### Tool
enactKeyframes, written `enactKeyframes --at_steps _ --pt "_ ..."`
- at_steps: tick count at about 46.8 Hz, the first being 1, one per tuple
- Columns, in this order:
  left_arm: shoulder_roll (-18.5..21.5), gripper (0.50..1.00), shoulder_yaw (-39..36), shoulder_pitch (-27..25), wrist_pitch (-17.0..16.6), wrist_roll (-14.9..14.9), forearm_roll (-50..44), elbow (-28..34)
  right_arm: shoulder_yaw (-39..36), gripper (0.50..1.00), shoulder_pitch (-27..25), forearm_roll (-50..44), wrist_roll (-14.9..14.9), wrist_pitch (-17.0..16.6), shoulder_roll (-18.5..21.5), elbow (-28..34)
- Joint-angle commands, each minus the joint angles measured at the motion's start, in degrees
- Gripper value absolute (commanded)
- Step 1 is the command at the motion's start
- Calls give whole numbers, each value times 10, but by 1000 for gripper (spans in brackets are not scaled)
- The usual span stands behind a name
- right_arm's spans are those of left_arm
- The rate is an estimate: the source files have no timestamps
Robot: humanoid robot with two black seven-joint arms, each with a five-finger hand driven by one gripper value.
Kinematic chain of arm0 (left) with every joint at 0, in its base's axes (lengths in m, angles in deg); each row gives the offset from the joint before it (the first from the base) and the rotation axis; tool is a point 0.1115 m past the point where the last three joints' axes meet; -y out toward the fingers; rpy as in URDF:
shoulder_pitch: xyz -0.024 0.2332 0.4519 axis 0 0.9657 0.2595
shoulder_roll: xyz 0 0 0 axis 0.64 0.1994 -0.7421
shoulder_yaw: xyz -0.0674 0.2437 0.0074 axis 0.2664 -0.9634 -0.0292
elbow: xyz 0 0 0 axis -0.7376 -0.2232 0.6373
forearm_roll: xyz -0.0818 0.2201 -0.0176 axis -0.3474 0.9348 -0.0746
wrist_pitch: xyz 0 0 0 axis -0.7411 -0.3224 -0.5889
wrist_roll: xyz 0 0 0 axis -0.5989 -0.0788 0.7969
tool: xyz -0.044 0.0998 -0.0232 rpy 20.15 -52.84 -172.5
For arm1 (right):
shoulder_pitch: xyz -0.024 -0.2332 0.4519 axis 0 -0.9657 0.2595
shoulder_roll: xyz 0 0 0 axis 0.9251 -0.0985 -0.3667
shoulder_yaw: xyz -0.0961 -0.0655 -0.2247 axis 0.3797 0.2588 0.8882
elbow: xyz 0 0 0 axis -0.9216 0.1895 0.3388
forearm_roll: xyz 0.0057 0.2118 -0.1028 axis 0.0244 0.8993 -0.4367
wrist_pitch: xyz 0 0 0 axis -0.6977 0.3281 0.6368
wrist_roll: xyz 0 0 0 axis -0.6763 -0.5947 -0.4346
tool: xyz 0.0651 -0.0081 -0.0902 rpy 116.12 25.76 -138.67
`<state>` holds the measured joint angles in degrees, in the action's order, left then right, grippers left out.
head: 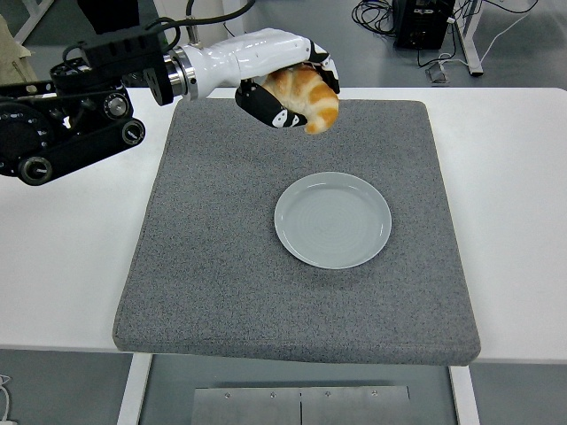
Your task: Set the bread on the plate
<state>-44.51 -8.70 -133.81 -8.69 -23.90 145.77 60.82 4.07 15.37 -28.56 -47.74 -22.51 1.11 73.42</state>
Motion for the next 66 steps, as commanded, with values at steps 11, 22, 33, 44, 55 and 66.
enactKeyframes --at_steps 11,22,33,44,55,66 --pt "-55 500 -24 25 -14 -3 30 -34 1 1000 0 0 0 0 0 0" --pt "-96 500 -25 48 -19 -8 42 -58 0 1000 0 0 0 0 0 0" --pt "-145 500 -38 74 -32 -9 72 -99 0 1000 0 0 0 0 0 0" --pt "-161 500 -60 85 -45 -12 73 -125 0 1000 0 0 0 0 0 0" --pt "-176 500 -61 106 -49 -18 74 -145 0 1000 0 0 0 0 0 0" --pt "-193 500 -61 127 -59 -19 100 -157 0 1000 0 0 0 0 0 -1"
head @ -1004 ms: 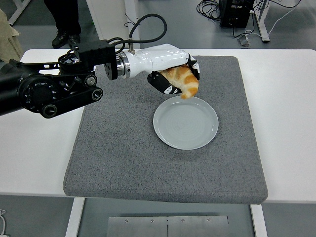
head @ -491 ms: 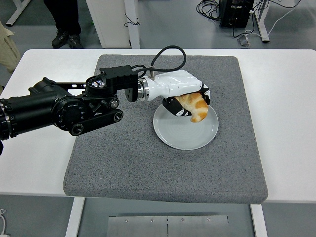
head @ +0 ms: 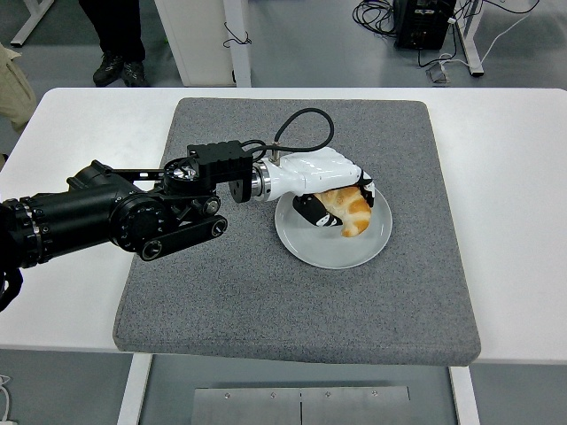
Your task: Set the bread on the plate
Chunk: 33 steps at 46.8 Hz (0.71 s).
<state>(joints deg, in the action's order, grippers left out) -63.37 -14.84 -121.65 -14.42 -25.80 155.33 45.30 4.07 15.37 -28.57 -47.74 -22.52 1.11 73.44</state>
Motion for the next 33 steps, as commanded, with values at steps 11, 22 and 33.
enactKeyframes --at_steps 11,22,33 --pt "-14 500 -9 16 -11 -1 4 -19 0 1000 0 0 0 0 0 0" --pt "-29 500 -15 26 -17 -9 3 -43 0 1000 0 0 0 0 0 0" --pt "-40 500 -15 32 -28 -11 2 -56 1 1000 0 0 0 0 0 0"
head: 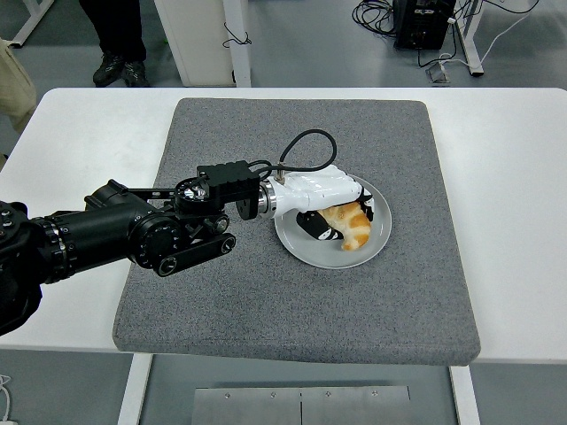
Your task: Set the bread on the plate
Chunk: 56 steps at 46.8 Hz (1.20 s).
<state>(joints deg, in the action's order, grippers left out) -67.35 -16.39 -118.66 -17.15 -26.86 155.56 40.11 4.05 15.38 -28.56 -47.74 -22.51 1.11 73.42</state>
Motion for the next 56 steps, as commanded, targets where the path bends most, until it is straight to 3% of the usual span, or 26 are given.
enactKeyframes --at_steps 1,30,31,32,33,51,56 --pt "-1 500 0 3 -1 0 0 -5 0 1000 0 0 0 0 0 0" --pt "0 507 2 16 -9 4 -8 -15 0 1000 0 0 0 0 0 0" --pt "0 600 2 15 -9 4 -8 -15 0 1000 0 0 0 0 0 0" --pt "0 650 2 15 -9 4 -8 -14 0 1000 0 0 0 0 0 0" --pt "0 667 2 14 -9 3 -8 -14 0 1000 0 0 0 0 0 0" --pt "3 863 4 13 -9 -5 -9 -12 0 1000 0 0 0 0 0 -1" --pt "9 928 5 7 -9 -19 -15 -2 0 1000 0 0 0 0 0 0"
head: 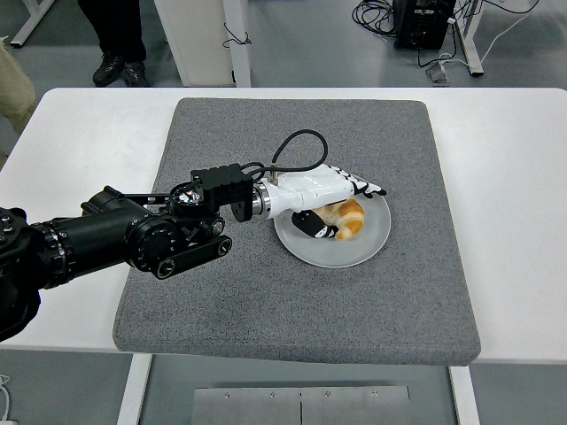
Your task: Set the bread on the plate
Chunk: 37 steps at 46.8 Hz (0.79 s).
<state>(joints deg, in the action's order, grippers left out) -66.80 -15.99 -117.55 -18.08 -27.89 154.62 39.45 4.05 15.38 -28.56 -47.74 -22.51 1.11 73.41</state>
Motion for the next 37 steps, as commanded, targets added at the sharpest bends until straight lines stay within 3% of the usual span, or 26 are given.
enactKeyframes --at_steps 1,5,23,37 --pt "5 942 1 -5 1 -13 -9 6 0 1000 0 0 0 0 0 0" --pt "16 963 0 -17 2 -16 -24 20 0 1000 0 0 0 0 0 0" --pt "109 971 1 -78 10 -17 -58 126 0 1000 0 0 0 0 0 0" --pt "134 971 16 -111 15 -14 -185 130 0 1000 0 0 0 0 0 0"
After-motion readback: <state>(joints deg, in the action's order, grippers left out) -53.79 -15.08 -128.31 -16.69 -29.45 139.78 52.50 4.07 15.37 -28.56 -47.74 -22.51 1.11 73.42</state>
